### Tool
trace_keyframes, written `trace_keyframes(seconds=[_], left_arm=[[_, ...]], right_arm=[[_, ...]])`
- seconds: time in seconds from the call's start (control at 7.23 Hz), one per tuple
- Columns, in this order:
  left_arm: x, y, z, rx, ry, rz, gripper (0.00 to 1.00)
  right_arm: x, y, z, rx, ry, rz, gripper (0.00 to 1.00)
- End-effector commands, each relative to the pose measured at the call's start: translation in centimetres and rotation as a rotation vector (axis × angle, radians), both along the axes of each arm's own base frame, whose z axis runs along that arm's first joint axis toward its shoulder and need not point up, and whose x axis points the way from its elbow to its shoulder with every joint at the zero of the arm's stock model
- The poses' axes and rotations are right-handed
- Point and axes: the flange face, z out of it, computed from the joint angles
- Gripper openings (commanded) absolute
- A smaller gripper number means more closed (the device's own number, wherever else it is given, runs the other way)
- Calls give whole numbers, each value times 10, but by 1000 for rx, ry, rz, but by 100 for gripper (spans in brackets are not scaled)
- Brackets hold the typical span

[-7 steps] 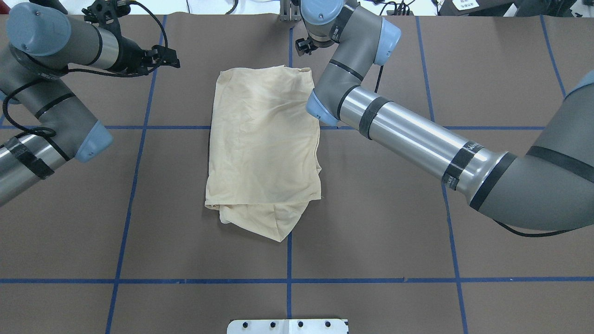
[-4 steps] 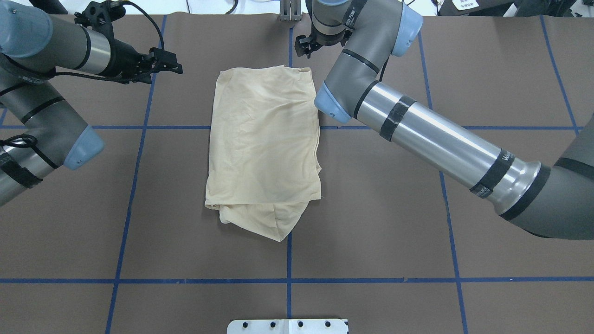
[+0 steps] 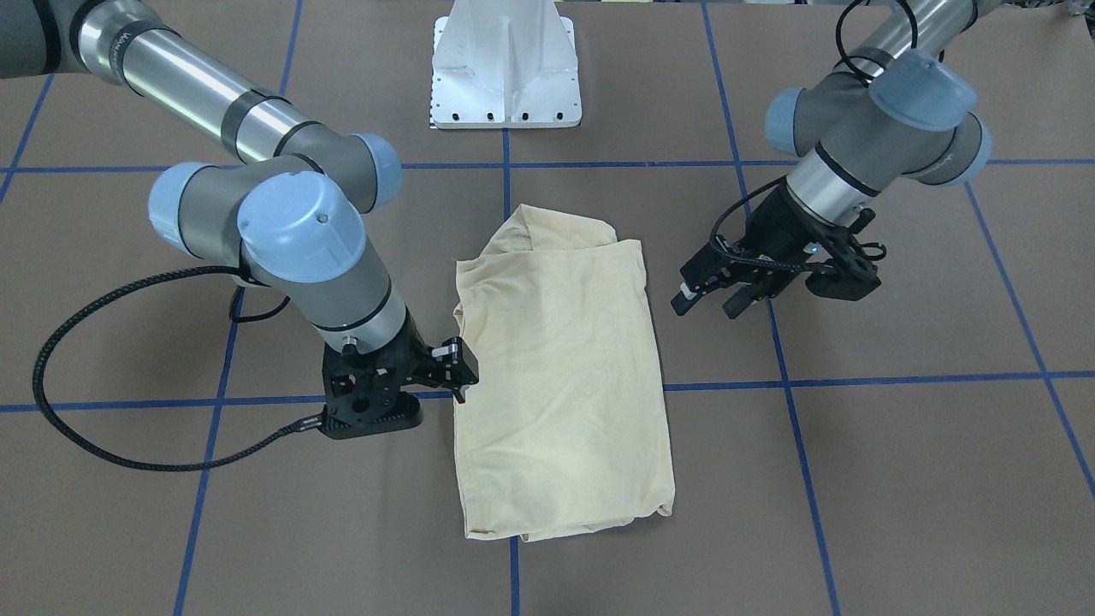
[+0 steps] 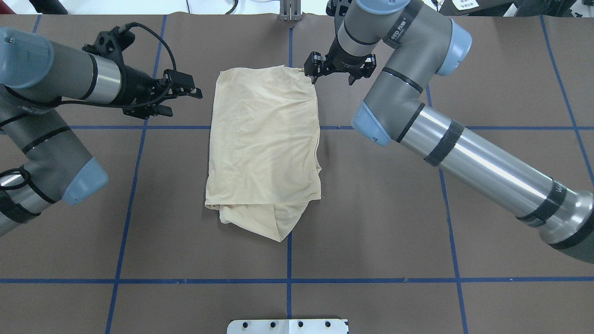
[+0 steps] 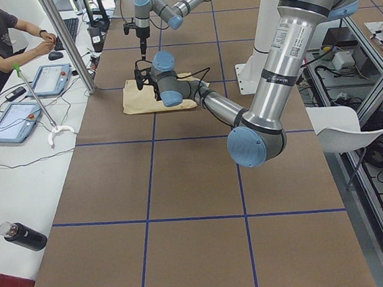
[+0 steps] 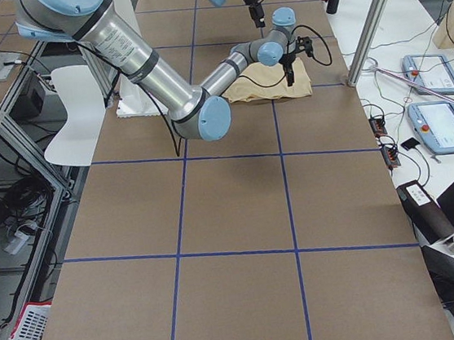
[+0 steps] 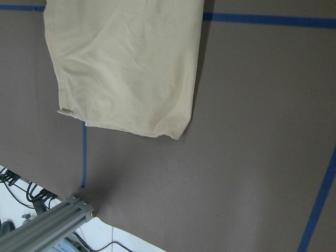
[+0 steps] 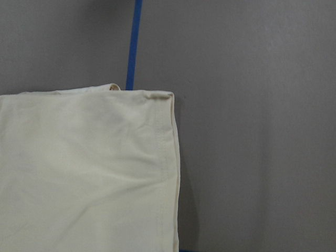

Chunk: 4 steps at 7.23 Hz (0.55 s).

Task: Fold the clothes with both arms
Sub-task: 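Lift the right gripper away while the left gripper moves to the bundle's side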

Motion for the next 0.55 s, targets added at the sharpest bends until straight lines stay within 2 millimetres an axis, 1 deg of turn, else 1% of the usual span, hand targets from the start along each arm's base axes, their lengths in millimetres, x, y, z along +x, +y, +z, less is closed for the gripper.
trace_keyframes(seconds=[0.0,0.14,0.28,0.42], left_arm=[[70,64,-6,-72,-71,23,100],[94,95,17,-121,-89,27,100],[106,110,17,-117,-69,34,100],[109,119,31,-130,-72,44,100]], right_arm=[[23,57,13,-162,-85,69,100],[24,85,13,-201,-111,74,100],[21,102,11,-227,-131,72,100],[19,118,3,-245,-156,76,100]])
